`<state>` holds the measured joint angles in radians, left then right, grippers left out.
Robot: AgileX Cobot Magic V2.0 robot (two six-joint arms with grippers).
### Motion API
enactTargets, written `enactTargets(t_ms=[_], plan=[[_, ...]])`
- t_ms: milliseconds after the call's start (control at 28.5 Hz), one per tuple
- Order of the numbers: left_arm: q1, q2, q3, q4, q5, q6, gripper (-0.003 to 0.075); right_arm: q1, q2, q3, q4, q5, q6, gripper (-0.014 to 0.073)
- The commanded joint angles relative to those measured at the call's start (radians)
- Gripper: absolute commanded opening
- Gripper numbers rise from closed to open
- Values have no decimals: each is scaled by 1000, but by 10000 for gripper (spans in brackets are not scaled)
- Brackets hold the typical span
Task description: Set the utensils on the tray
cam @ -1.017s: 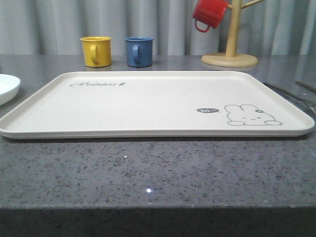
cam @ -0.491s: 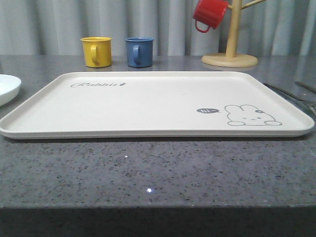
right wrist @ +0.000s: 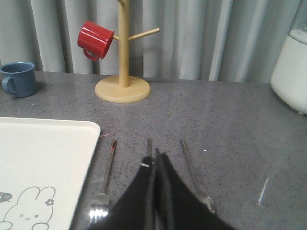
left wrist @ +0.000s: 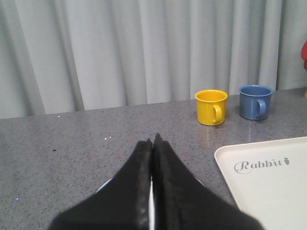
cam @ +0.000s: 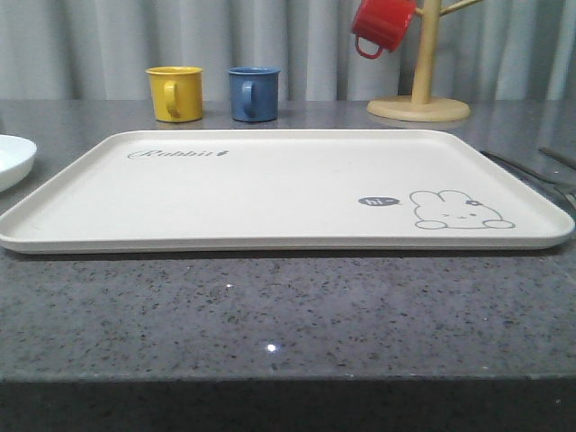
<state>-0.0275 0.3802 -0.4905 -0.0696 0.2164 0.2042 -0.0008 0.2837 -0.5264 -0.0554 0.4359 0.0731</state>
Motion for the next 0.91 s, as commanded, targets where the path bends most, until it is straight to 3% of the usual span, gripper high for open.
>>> enactTargets(t_ms=[0,105,280,351,491,876], plan=[[3,12,-37,-1,-78,-12,43,-6,17,-35,-3,-78,-6,1],[3,12,-33,-1,-78,-12,188,-6,17,-35,-3,-78,-6,139],[3,12,-23,-3,-78,-12,512,-6,17,-35,-3,-78,-6,392],[3,12,-21,-3,-76,-12,592,-6,17,-35,-3,-78,-6,477],[3,12,-19,-3,-78,-12,619,-6,17,-35,-3,-78,-6,553],[3,47,-26,-20,-67,-12,619,-6,17,-35,-3,-78,-6,550]])
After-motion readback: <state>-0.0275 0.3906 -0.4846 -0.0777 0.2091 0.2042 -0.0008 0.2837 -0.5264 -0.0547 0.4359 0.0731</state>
